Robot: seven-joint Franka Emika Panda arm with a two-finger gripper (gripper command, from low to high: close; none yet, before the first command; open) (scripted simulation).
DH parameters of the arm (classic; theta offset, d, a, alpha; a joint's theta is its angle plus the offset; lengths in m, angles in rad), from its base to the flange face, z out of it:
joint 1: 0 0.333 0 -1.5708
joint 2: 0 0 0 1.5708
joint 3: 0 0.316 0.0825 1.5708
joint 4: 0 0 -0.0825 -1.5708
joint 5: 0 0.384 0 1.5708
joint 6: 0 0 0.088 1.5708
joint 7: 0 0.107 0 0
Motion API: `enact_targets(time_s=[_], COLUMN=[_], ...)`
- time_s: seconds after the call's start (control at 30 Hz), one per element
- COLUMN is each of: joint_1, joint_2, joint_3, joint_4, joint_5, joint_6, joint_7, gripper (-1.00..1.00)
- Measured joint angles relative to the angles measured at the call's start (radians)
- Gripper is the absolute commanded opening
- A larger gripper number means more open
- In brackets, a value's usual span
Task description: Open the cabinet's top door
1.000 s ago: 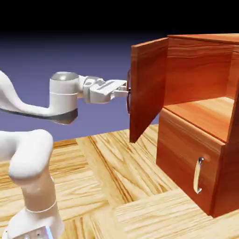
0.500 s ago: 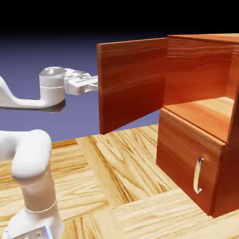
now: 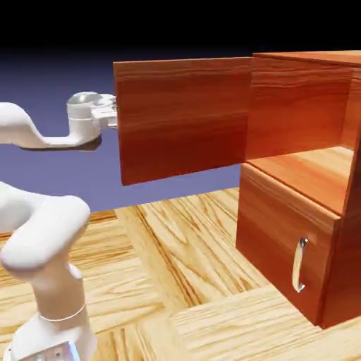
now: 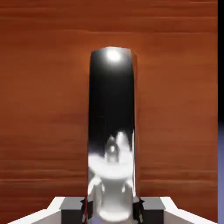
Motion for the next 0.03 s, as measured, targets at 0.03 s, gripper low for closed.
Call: enact_targets(time_s=[0.03], joint_1=[-0.019], joint_2=[-0.002], joint_3=[0.009], joint_4=[0.024], joint_5=[0.005], joint_6=[-0.019], joint_7=[-0.004], gripper=[1.00])
